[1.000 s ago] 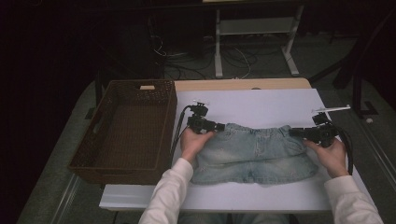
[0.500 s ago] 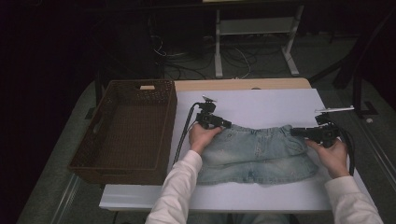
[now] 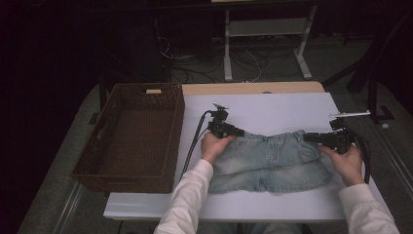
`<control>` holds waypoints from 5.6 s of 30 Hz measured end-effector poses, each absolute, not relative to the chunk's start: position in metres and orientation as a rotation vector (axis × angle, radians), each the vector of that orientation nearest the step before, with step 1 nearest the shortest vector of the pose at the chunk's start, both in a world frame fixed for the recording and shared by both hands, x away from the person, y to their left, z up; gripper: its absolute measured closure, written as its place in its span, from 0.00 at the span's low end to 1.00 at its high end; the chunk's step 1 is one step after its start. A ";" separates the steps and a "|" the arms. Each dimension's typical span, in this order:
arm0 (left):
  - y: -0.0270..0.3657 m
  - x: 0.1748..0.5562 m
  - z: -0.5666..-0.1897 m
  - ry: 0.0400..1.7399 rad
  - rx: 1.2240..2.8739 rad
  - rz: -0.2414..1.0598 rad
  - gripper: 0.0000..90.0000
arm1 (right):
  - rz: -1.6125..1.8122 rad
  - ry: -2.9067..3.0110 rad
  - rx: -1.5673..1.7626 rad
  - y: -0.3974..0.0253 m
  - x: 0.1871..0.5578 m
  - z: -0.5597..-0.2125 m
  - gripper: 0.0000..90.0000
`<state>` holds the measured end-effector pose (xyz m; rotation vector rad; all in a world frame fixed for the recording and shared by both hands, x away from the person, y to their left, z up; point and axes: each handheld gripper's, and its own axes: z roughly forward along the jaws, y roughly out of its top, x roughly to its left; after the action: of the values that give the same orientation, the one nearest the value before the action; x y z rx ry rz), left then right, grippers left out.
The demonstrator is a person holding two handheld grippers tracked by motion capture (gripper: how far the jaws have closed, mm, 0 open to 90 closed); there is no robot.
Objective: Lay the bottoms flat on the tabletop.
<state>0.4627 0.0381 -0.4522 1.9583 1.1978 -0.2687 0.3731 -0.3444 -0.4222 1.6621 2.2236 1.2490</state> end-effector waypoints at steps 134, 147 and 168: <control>0.075 0.465 -0.365 1.057 1.748 0.008 0.31 | 1.426 2.159 1.563 -0.330 0.438 -0.370 0.21; 0.080 0.444 -0.355 1.017 1.757 0.000 0.26 | 1.518 2.176 1.487 -0.322 0.411 -0.364 0.14; 0.089 0.384 -0.381 0.936 1.833 -0.110 0.16 | 1.385 2.482 1.263 -0.270 0.346 -0.391 0.04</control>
<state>0.3837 0.0888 -0.3809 1.8331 0.9359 -0.1102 0.3461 -0.2696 -0.3913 1.2626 2.4822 1.3847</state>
